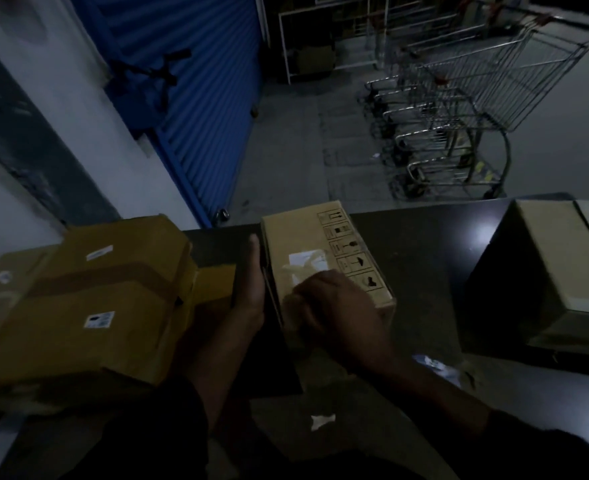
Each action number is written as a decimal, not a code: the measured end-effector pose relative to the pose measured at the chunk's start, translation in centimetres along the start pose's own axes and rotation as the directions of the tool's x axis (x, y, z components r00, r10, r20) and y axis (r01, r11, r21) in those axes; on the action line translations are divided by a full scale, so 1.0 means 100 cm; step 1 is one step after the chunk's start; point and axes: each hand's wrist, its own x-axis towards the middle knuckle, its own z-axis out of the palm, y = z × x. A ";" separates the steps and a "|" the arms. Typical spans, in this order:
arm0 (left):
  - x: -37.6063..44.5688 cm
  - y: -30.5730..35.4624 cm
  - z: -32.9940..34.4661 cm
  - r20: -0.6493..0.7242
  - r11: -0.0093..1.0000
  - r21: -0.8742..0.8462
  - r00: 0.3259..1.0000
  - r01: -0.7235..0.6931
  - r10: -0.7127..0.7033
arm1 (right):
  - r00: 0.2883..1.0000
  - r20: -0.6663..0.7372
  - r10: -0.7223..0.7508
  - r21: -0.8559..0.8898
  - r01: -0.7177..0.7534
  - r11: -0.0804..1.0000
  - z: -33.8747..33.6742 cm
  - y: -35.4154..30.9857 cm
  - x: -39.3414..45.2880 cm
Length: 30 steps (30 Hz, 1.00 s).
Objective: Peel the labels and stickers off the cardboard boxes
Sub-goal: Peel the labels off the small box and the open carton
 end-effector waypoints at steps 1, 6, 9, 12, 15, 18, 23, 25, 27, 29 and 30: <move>-0.004 0.008 0.004 -0.033 0.999 0.038 0.999 -0.036 0.037 | 0.998 -0.009 0.058 -0.022 -0.058 0.998 -0.003 0.004 0.003; -0.018 0.026 0.015 -0.013 0.982 0.105 0.987 -0.160 0.163 | 0.972 -0.063 0.227 -0.163 -0.234 0.959 -0.024 0.045 0.017; -0.015 0.026 0.014 -0.013 0.990 0.090 0.994 -0.106 0.108 | 0.906 -0.036 0.422 -0.045 -0.423 0.905 -0.015 0.058 0.014; -0.019 0.027 0.020 0.029 0.990 0.103 0.995 -0.096 0.094 | 0.795 0.039 0.605 0.278 -0.590 0.758 -0.008 0.058 0.007; -0.020 0.031 0.033 0.134 0.998 0.045 0.990 0.032 -0.038 | 0.684 0.218 0.696 0.446 -0.704 0.552 -0.016 0.056 0.005; -0.019 0.035 0.043 0.246 1.000 0.005 0.969 -0.009 0.008 | 0.696 0.195 0.691 0.478 -0.682 0.553 -0.020 0.060 -0.001; -0.018 0.051 0.043 0.297 0.983 -0.142 0.942 -0.119 0.157 | 0.817 -0.063 0.573 0.699 -0.374 0.610 -0.015 0.052 -0.020; -0.010 0.057 0.039 0.191 0.970 -0.198 0.966 -0.138 0.176 | 0.802 -0.085 0.591 0.747 -0.341 0.571 -0.014 0.050 -0.025; -0.004 0.050 0.033 0.126 0.967 -0.242 0.986 -0.078 0.111 | 0.752 -0.043 0.658 0.795 -0.373 0.478 -0.011 0.052 -0.031; -0.014 0.031 0.032 0.088 0.956 -0.286 0.992 -0.065 0.094 | 0.705 0.025 0.709 0.815 -0.425 0.394 -0.005 0.052 -0.038; -0.017 0.016 0.032 0.104 0.962 -0.269 0.992 -0.047 0.078 | 0.684 0.050 0.728 0.814 -0.450 0.367 -0.001 0.052 -0.042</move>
